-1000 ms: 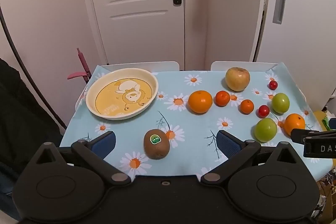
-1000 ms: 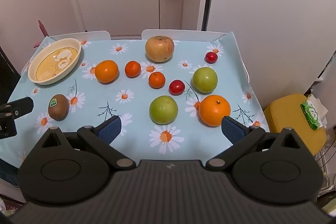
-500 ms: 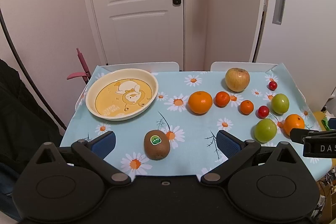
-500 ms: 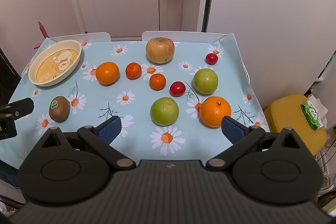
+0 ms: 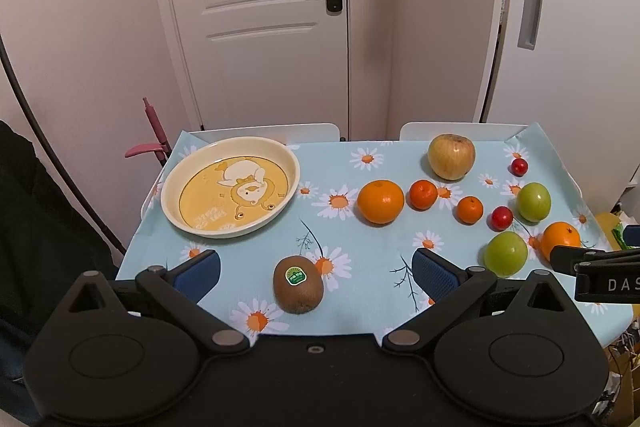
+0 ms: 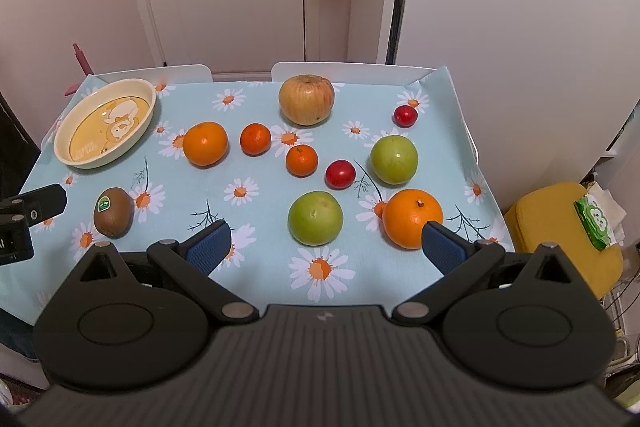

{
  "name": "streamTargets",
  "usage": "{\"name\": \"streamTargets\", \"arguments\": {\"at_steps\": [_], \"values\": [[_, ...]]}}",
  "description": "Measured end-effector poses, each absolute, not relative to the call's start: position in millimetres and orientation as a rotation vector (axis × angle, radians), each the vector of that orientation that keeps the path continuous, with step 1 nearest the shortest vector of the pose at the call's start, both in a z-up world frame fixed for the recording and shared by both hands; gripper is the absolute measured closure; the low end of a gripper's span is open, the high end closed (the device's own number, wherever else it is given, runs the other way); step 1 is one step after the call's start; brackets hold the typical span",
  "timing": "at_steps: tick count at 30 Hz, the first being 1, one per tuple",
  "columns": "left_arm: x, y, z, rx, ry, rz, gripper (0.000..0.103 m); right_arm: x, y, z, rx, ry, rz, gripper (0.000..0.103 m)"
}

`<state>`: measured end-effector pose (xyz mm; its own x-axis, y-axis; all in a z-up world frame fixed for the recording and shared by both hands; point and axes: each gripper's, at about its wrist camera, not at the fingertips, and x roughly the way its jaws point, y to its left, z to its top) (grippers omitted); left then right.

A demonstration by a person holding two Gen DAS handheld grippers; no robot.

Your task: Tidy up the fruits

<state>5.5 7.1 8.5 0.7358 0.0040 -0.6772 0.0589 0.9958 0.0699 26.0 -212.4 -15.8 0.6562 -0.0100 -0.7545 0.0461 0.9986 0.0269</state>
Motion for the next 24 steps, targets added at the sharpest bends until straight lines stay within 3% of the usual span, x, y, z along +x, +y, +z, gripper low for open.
{"name": "streamTargets", "arguments": {"at_steps": [24], "values": [[9.7, 9.5, 7.6, 0.089, 0.745, -0.03, 0.0, 26.3, -212.4, -17.9, 0.043, 0.851, -0.03, 0.0]]}}
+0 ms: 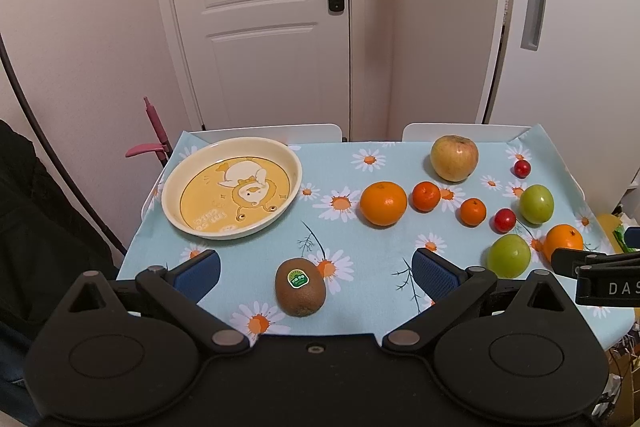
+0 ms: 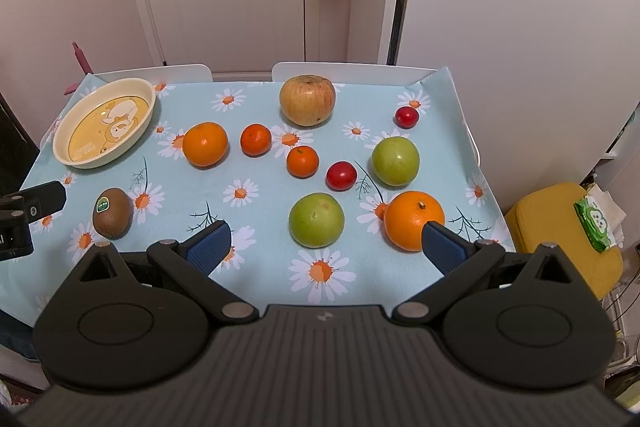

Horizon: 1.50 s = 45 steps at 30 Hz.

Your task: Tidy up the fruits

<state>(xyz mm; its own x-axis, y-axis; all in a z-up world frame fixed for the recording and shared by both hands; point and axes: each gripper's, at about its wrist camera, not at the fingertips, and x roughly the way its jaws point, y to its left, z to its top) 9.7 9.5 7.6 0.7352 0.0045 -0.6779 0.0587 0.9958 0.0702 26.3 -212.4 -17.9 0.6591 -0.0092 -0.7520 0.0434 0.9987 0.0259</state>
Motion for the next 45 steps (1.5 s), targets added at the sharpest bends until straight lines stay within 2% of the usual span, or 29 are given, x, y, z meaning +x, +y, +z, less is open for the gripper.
{"name": "streamTargets", "arguments": {"at_steps": [33, 45], "values": [[14.4, 18.3, 9.7, 0.098, 0.725, -0.056, 0.0, 24.9, -207.5, -13.8, 0.094, 0.83, -0.03, 0.0], [35.0, 28.4, -38.6, 0.1, 0.729, -0.043, 0.001, 41.0, -202.0, -64.0, 0.12, 0.855, -0.004, 0.0]]}}
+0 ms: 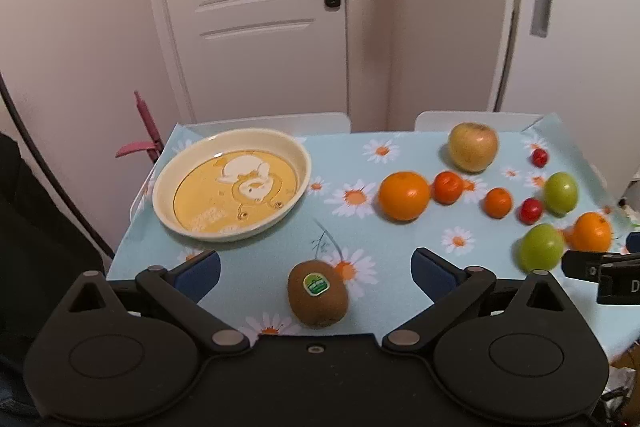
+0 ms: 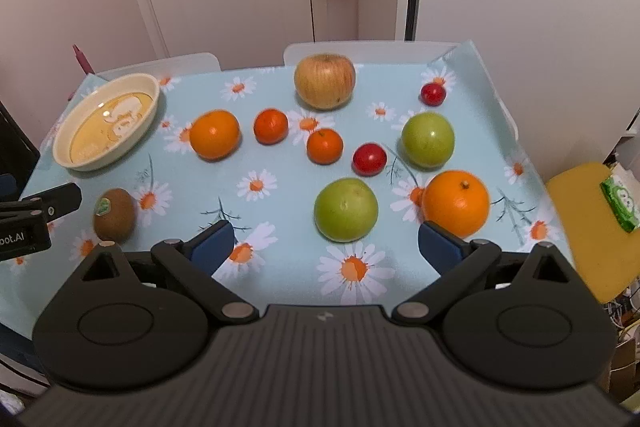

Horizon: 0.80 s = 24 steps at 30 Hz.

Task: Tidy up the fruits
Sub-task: 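Close the left gripper on the kiwi while the right gripper grasps the green apple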

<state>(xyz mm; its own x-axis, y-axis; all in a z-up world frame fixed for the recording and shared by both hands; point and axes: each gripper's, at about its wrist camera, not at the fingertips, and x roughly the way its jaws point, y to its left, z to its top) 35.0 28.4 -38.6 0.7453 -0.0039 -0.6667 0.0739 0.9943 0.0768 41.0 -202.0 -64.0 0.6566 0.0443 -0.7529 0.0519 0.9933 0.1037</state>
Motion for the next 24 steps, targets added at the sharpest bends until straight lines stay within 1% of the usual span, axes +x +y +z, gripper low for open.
{"name": "streamTargets", "arguments": {"at_steps": [2, 5, 7, 14, 17, 19, 21, 23, 24], "values": [[39.1, 29.2, -51.1, 0.093, 0.736, -0.022, 0.002, 46.5, -203.9, -75.7, 0.116, 0.853, -0.002, 0.0], [45.8, 29.2, -70.4, 0.078, 0.75, 0.013, 0.009, 53.8, -206.0, -91.2, 0.103, 0.846, 0.01, 0.0], [49.6, 28.4, -81.6, 0.072, 0.757, 0.036, 0.009, 58.5, -207.1, -101.5, 0.096, 0.841, 0.022, 0.0], [60.7, 21.4, -114.3, 0.067, 0.758, 0.117, 0.016, 71.0, -212.7, -130.2, 0.118, 0.839, 0.048, 0.0], [62.8, 17.2, -120.7, 0.074, 0.749, 0.136, 0.022, 72.2, -212.1, -135.9, 0.106, 0.822, 0.061, 0.001], [64.0, 14.3, -124.0, 0.077, 0.742, 0.149, 0.022, 72.3, -212.3, -138.5, 0.102, 0.812, 0.065, 0.001], [66.4, 12.5, -126.7, 0.078, 0.741, 0.158, 0.026, 73.6, -213.4, -141.3, 0.105, 0.812, 0.069, 0.002], [69.8, 11.2, -129.5, 0.075, 0.747, 0.163, 0.028, 76.5, -214.7, -144.0, 0.113, 0.811, 0.07, 0.006], [71.4, 10.8, -130.9, 0.073, 0.749, 0.164, 0.032, 77.6, -215.5, -144.7, 0.117, 0.811, 0.071, 0.006]]}}
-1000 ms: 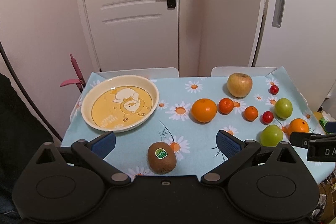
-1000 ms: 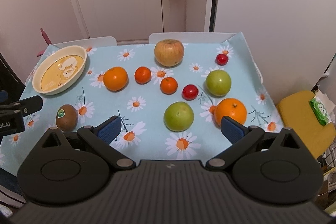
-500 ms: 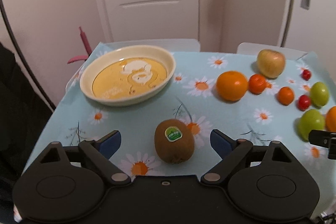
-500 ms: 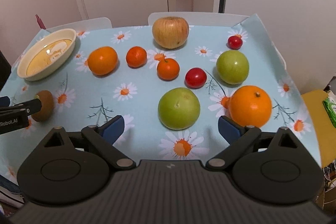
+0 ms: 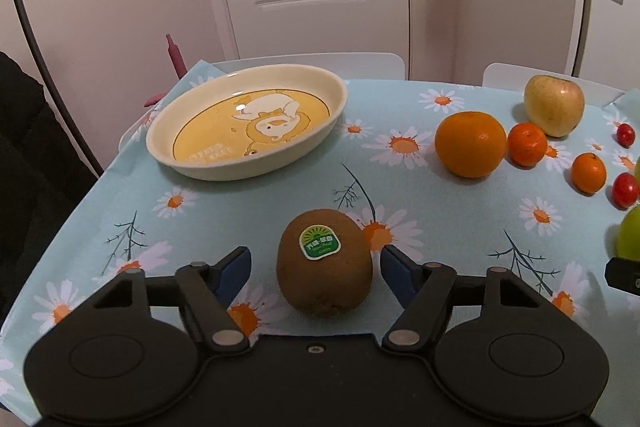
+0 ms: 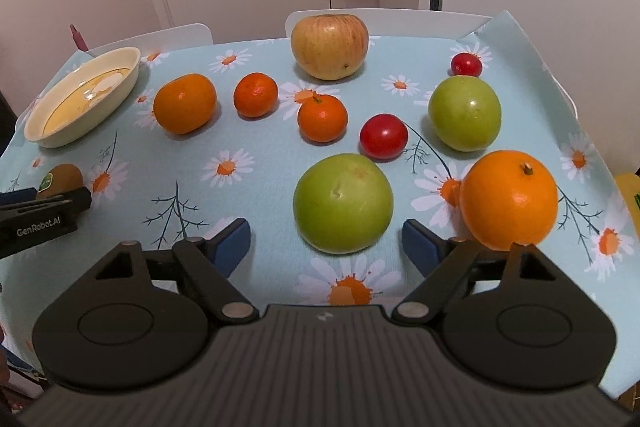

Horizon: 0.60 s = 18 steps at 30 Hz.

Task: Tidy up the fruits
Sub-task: 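Close the left gripper on the kiwi while the right gripper grasps the green apple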

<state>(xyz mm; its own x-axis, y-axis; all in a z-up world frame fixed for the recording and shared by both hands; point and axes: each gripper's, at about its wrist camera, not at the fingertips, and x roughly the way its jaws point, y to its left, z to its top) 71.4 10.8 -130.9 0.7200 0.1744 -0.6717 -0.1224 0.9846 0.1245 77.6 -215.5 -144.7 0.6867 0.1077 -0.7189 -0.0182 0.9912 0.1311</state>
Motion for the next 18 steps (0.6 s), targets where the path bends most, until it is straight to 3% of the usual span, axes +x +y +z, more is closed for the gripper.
{"name": "streamTargets", "arguments": {"at_steps": [3, 18], "values": [[74.6, 9.6, -133.8, 0.071, 0.764, 0.159, 0.049, 80.1, -216.9, -144.4, 0.119, 0.81, 0.07, 0.009], [67.0, 7.5, -132.5, 0.057, 0.765, 0.164, 0.051, 90.8, -222.2, -142.7, 0.115, 0.8, 0.055, 0.024]]}}
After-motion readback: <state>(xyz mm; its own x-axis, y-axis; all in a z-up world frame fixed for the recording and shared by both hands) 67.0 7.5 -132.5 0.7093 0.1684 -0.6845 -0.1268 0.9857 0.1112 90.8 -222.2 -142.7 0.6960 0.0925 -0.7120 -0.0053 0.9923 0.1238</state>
